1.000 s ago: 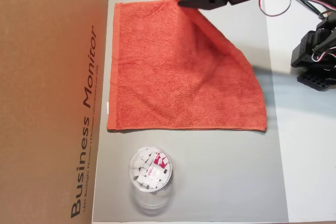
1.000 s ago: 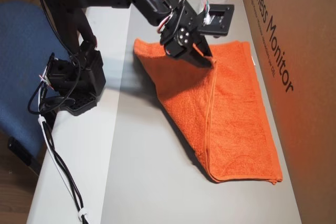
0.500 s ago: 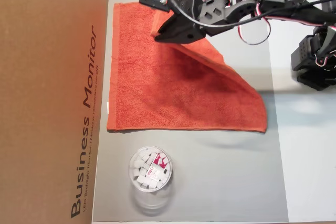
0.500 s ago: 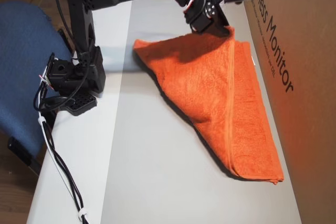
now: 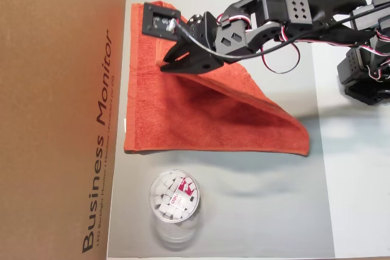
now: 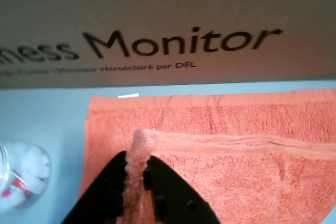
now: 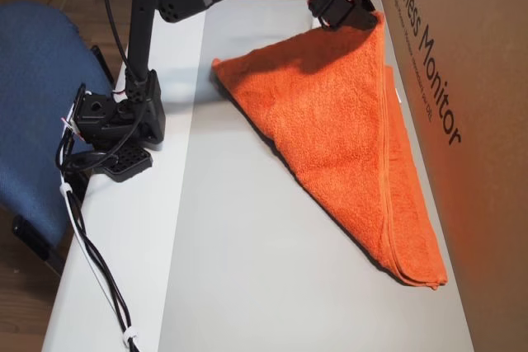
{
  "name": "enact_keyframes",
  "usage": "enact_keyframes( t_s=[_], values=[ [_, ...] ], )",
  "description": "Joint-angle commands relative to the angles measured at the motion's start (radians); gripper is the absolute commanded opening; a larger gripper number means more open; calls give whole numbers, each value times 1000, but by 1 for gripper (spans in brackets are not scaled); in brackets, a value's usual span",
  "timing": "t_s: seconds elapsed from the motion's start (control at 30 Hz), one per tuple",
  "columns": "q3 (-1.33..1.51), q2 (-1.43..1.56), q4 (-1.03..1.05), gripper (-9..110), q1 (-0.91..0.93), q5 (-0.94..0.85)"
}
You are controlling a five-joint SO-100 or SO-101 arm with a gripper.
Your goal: Fold the blanket.
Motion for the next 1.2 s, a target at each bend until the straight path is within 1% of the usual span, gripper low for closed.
enact_keyframes(
  t_s=[0.0,0.27,0.5,0.67,0.83,1.03,1.17],
  values=[
    [-60,5,-17,0,-17,-55],
    [-57,-54,-172,0,-58,-160],
    [-58,-112,-321,0,-64,-175],
    [-58,-164,-399,0,-67,-299],
    [-58,-225,-482,0,-103,-342],
    [-58,-310,-568,0,-155,-443],
    [-58,-365,-620,0,-179,-457]
  ],
)
